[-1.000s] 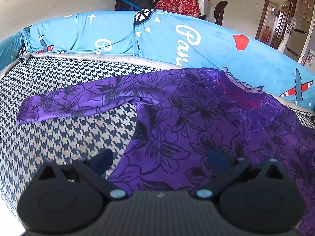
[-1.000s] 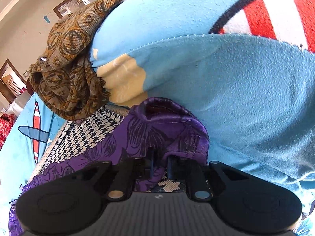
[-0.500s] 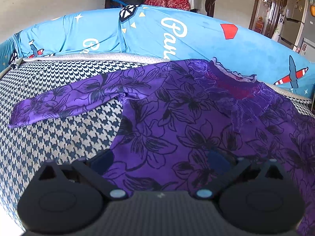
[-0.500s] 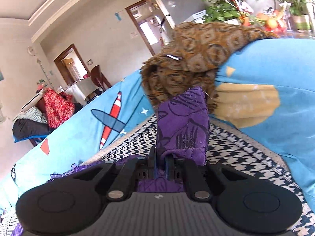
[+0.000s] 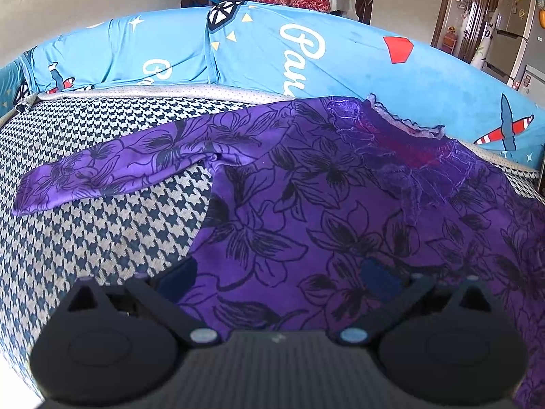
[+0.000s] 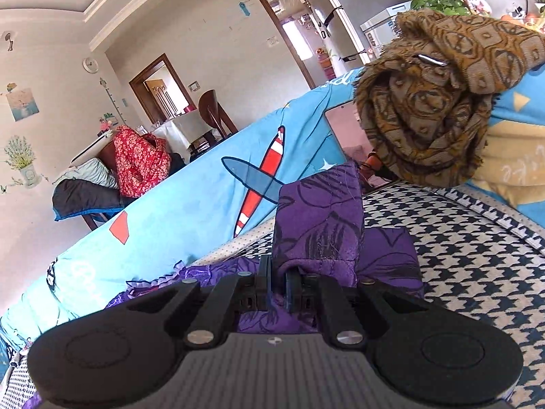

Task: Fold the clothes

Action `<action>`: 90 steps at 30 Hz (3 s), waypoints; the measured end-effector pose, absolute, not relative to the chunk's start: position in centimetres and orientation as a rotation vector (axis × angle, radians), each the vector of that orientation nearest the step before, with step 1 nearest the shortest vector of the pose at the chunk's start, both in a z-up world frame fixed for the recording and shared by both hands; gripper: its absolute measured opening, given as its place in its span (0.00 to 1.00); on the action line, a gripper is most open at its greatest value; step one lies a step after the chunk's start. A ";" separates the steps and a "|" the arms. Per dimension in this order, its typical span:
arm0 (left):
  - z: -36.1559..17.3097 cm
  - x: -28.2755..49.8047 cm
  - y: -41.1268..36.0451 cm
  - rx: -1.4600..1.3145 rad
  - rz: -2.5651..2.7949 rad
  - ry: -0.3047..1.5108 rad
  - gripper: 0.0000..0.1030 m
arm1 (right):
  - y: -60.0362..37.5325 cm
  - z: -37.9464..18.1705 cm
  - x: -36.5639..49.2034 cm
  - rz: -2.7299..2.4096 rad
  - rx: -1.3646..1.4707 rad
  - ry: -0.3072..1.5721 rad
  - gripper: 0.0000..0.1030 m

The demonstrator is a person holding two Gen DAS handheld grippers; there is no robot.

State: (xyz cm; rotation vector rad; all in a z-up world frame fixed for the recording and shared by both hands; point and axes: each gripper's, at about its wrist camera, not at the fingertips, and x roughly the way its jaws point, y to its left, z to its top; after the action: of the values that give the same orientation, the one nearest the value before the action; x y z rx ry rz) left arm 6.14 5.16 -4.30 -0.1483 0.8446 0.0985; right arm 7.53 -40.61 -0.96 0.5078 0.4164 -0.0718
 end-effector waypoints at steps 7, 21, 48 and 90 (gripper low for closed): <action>-4.3 6.2 5.4 -0.158 0.100 0.851 1.00 | -37.6 -0.7 9.2 -0.006 0.502 0.403 0.09; -4.4 6.0 6.5 -0.197 0.109 0.860 1.00 | -28.4 -0.2 12.3 0.218 0.360 0.377 0.09; -4.9 5.3 11.0 -0.324 0.191 0.884 1.00 | -12.8 -5.5 13.3 0.514 0.042 0.514 0.14; -6.1 7.2 18.8 -0.414 0.446 0.883 1.00 | -11.7 -7.7 10.6 0.538 -0.014 0.785 0.54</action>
State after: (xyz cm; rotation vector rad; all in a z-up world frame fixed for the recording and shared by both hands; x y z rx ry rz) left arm 7.22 18.82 -6.10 -0.4136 0.8830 0.4460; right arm 10.62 -11.74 -7.74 -0.0143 0.7853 0.5382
